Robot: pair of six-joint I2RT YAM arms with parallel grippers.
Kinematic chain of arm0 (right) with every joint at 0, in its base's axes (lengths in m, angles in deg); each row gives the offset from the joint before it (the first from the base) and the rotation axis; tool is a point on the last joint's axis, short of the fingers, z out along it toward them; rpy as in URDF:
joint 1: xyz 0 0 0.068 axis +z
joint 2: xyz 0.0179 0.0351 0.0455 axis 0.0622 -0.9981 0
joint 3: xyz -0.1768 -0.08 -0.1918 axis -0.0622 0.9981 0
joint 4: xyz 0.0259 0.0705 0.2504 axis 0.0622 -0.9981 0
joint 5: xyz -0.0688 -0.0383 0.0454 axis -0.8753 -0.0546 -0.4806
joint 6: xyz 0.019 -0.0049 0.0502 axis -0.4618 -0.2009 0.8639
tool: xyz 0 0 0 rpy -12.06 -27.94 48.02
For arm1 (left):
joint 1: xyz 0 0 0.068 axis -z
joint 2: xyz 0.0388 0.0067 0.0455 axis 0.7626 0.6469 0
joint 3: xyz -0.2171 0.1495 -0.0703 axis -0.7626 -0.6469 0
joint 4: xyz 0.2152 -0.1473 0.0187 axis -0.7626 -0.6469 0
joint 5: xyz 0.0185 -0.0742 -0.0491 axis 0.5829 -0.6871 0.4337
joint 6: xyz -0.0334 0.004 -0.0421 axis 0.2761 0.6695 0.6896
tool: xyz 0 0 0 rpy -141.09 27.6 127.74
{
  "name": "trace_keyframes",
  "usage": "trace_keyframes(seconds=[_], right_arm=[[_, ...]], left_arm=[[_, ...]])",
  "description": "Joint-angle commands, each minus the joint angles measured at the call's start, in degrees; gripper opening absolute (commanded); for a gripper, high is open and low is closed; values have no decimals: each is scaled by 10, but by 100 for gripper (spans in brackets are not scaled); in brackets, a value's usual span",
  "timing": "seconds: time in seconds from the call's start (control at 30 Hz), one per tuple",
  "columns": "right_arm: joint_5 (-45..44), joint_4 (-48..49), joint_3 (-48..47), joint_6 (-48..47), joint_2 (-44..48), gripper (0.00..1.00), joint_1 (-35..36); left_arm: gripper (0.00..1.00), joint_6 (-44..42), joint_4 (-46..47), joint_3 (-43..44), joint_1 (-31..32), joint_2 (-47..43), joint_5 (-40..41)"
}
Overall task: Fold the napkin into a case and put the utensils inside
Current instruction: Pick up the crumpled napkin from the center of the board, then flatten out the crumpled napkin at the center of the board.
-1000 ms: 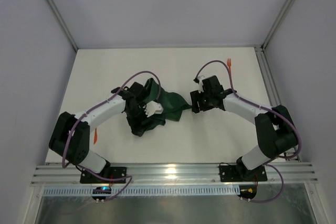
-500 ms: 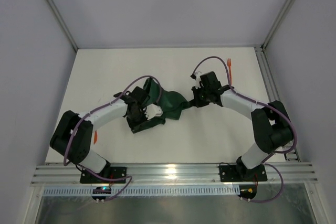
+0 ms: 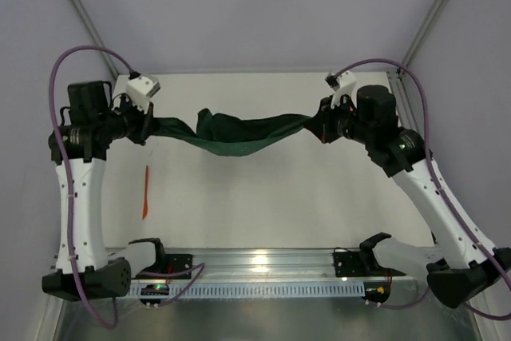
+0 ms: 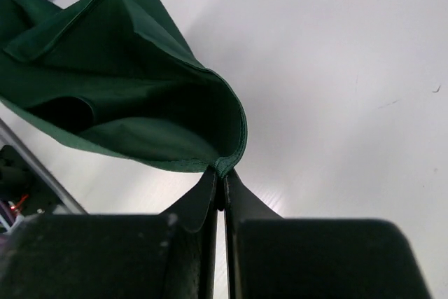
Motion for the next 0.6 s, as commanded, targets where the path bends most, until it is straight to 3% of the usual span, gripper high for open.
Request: trace_keyframes(seconds=[0.0, 0.17, 0.4, 0.57], right_arm=[[24, -88, -35, 22, 38, 4, -4], [70, -116, -12, 53, 117, 4, -5], [77, -128, 20, 77, 181, 4, -5], [48, -73, 46, 68, 151, 4, -7]], left_arm=[[0, -8, -114, 35, -29, -33, -58], [0, 7, -148, 63, -60, -43, -32], [0, -14, -256, 96, -90, 15, -115], [0, 16, -189, 65, -93, 21, -102]])
